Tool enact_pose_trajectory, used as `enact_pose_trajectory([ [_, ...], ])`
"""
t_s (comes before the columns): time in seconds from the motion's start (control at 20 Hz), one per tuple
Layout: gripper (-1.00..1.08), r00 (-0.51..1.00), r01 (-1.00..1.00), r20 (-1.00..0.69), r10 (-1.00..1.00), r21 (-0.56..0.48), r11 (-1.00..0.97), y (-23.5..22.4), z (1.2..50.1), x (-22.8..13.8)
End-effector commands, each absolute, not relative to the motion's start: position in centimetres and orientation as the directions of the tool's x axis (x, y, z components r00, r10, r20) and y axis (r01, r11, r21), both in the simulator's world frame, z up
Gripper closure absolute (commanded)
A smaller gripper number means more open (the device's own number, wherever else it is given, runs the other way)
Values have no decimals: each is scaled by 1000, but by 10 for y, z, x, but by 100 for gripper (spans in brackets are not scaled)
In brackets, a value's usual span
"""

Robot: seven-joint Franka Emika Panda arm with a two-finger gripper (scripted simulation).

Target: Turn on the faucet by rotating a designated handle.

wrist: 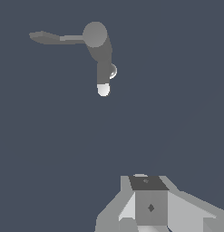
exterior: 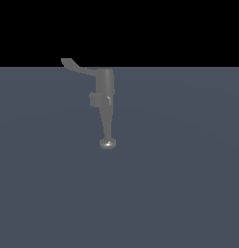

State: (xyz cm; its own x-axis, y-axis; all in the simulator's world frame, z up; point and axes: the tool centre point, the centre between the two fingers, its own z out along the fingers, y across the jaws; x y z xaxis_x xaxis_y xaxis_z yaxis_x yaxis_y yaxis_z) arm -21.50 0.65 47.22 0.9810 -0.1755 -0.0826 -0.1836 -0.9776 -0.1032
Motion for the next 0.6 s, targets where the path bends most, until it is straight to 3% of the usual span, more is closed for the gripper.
enact_pose_trajectory([
  [0.0,108,971,-231,-94,-221,-113,-967,9,469,-204],
  [0.55,108,877,-473,-158,-453,-124,-872,27,449,-148],
])
